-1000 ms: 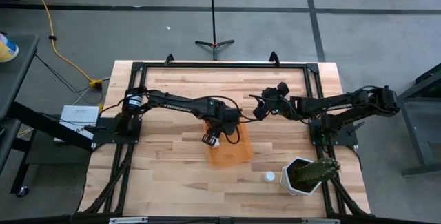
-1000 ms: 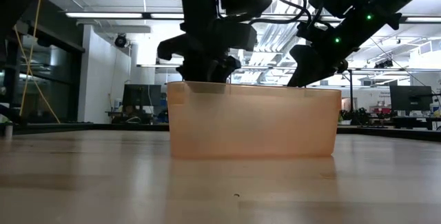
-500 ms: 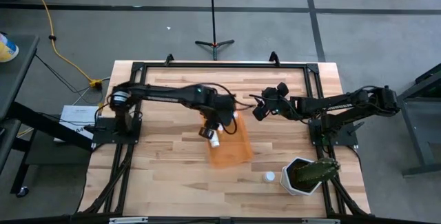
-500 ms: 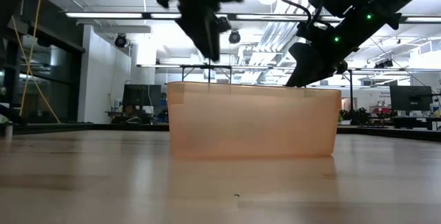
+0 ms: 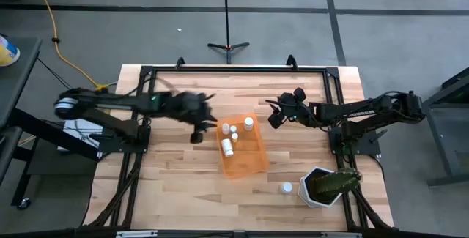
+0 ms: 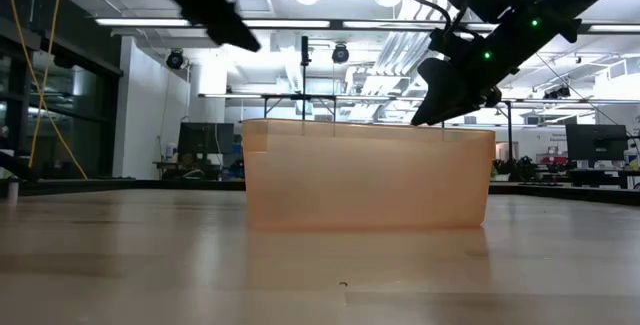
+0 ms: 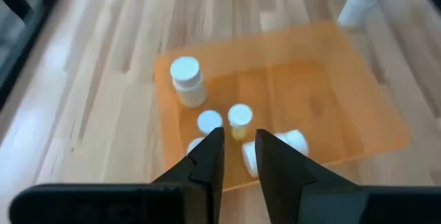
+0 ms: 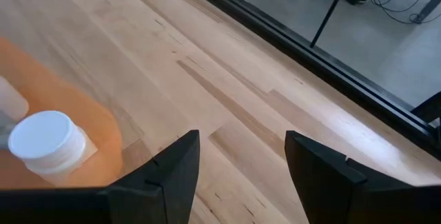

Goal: Pick and place pill bottles into a basket
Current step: Put the large white pill bottle into the bin

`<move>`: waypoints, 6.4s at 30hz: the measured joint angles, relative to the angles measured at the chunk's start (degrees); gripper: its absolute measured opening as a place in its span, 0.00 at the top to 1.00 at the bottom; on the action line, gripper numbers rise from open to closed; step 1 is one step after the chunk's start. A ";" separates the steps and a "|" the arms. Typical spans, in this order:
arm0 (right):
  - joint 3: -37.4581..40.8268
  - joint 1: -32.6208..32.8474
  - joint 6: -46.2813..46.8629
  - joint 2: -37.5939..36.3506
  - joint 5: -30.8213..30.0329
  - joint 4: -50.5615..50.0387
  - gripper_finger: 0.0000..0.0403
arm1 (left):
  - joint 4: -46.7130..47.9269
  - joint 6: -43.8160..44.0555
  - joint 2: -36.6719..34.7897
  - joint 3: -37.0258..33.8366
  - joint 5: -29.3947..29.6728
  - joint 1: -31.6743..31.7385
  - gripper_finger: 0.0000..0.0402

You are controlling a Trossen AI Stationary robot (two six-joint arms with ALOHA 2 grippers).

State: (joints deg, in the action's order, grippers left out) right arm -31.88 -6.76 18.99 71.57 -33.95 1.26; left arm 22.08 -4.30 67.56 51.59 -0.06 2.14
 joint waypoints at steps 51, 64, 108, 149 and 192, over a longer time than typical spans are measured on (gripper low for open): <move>-42.32 13.88 -16.03 17.73 34.40 -33.11 0.39 | -10.21 7.13 -67.07 -45.51 12.85 -5.91 0.72; -45.11 26.42 12.84 19.67 34.35 -47.79 0.38 | -8.43 7.52 -67.05 -45.51 12.83 -5.91 0.72; -44.81 42.36 24.95 29.72 34.29 -60.25 0.38 | -5.96 8.07 -67.05 -45.48 13.31 -5.91 0.72; -47.07 40.81 21.70 33.86 32.58 -58.99 0.64 | -4.54 7.61 -67.05 -45.46 14.73 -5.91 0.72; -66.58 7.74 -20.53 47.36 36.33 -63.19 0.50 | -3.86 7.63 -67.07 -45.44 14.71 -5.91 0.72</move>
State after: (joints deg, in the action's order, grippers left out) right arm -98.45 0.98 -1.54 118.93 2.38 -61.93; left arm 18.22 3.33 0.49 6.15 14.66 -3.77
